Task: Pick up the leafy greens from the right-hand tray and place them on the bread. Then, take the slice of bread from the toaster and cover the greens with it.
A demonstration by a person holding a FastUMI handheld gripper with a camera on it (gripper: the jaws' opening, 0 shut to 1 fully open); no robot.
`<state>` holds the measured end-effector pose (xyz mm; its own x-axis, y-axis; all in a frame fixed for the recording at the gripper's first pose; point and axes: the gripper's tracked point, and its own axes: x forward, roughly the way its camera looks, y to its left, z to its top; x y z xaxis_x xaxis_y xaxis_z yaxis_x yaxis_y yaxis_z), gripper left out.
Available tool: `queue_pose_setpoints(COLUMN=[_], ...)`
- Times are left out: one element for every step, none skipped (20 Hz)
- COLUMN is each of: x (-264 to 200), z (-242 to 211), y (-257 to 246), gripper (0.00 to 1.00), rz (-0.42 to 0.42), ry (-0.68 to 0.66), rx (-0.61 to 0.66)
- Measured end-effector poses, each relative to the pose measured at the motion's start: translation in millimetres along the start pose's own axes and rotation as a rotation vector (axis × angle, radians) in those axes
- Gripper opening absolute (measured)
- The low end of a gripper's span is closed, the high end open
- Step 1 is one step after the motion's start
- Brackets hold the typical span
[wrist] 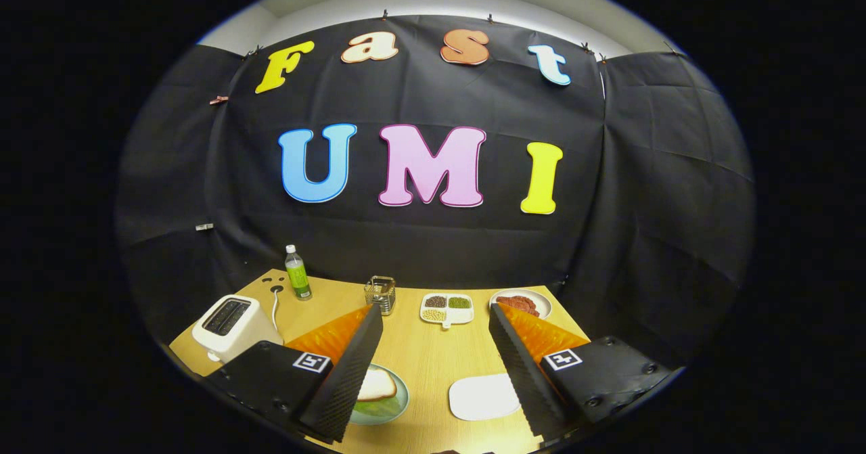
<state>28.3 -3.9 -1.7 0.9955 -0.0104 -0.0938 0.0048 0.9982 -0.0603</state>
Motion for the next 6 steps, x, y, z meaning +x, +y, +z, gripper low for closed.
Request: queue_pose_setpoints(x=[0.7, 0.8, 0.6, -0.4, -0.7, -1.2], z=[-0.7, -1.9, -3.3, -4.7, -5.6, -7.0], y=[3.8, 8.7, 12.2, 15.4, 18.7, 20.7], gripper=[0.98, 0.98, 0.98, 0.98, 0.98, 0.98], rz=[0.002, 0.007, 0.010, 0.014, 0.018, 0.018], ry=[-0.001, -0.002, -0.001, 0.005, 0.010, 0.015], rx=[-0.005, -0.009, -0.011, -0.009, -0.006, -0.003])
